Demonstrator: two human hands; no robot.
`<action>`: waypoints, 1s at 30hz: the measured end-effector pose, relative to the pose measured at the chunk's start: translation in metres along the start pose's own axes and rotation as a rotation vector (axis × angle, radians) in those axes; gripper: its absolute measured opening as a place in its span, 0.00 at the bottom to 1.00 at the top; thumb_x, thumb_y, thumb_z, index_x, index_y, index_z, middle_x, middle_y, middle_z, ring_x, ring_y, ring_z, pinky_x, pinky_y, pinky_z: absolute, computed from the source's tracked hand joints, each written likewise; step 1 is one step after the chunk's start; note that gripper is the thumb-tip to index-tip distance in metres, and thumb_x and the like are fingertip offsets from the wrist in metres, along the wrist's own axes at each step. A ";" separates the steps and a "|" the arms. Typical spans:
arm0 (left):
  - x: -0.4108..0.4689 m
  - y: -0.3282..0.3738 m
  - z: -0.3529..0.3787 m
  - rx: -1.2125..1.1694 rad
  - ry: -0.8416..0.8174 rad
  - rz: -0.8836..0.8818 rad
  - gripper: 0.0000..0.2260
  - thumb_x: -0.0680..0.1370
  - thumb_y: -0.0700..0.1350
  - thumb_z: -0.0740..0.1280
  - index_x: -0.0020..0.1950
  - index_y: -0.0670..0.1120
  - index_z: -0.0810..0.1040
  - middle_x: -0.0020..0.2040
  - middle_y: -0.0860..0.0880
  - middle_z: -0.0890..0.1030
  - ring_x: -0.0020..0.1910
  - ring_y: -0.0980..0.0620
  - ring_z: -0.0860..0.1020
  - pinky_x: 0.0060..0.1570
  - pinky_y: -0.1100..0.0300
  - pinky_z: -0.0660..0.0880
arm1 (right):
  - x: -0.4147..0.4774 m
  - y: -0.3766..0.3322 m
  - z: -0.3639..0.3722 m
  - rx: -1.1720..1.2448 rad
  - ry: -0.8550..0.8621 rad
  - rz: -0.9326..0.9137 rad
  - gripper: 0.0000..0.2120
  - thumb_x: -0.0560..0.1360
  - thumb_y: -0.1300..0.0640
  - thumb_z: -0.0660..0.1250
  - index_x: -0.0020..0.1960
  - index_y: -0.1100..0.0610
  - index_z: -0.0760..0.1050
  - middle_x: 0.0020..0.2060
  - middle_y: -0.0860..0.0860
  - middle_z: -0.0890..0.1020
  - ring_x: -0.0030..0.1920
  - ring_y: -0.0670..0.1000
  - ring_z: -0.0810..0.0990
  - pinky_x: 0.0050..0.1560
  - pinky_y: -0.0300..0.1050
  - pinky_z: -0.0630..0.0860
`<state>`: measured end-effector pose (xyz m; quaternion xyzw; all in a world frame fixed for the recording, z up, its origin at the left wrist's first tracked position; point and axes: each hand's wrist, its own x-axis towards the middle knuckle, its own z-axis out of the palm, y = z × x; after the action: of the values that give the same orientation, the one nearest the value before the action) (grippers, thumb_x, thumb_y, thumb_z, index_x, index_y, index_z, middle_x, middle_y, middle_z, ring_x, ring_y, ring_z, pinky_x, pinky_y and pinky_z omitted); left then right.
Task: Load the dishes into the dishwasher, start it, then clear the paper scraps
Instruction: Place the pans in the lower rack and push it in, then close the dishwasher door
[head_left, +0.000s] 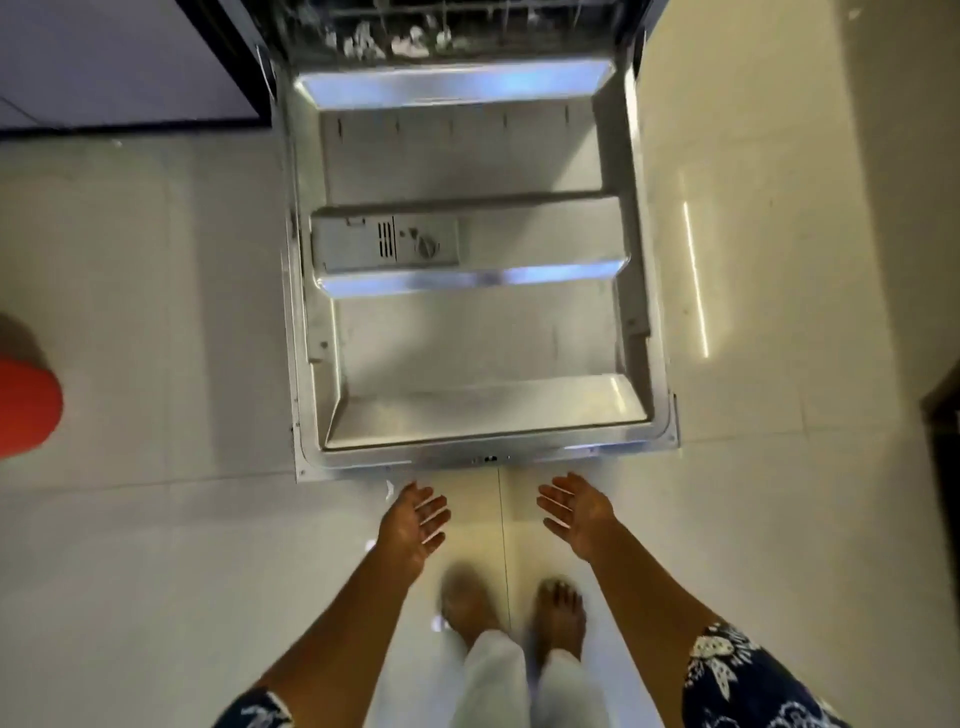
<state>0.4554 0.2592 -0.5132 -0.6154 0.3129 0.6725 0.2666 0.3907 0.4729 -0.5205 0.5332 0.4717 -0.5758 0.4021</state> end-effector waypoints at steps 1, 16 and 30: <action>0.015 -0.011 -0.003 -0.061 0.020 -0.017 0.23 0.81 0.59 0.52 0.66 0.44 0.71 0.68 0.42 0.73 0.61 0.43 0.73 0.62 0.49 0.65 | 0.014 0.010 0.000 0.050 0.017 0.009 0.19 0.81 0.48 0.53 0.62 0.60 0.71 0.63 0.59 0.76 0.54 0.57 0.77 0.58 0.53 0.69; 0.013 -0.013 0.004 -0.825 -0.147 0.157 0.35 0.76 0.67 0.56 0.73 0.43 0.63 0.70 0.39 0.69 0.69 0.40 0.67 0.68 0.43 0.61 | 0.003 0.007 0.023 0.679 -0.130 -0.137 0.42 0.72 0.28 0.51 0.74 0.56 0.59 0.69 0.61 0.68 0.67 0.62 0.69 0.66 0.62 0.64; -0.355 0.161 0.069 -0.410 -0.305 0.515 0.21 0.80 0.55 0.59 0.66 0.43 0.69 0.65 0.41 0.73 0.66 0.43 0.72 0.62 0.50 0.69 | -0.363 -0.156 0.089 0.528 -0.323 -0.399 0.27 0.79 0.42 0.55 0.70 0.59 0.65 0.67 0.59 0.71 0.66 0.59 0.71 0.66 0.55 0.65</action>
<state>0.3252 0.2135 -0.1417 -0.4495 0.2730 0.8506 0.0033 0.2580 0.4078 -0.1436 0.4181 0.3318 -0.8217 0.1995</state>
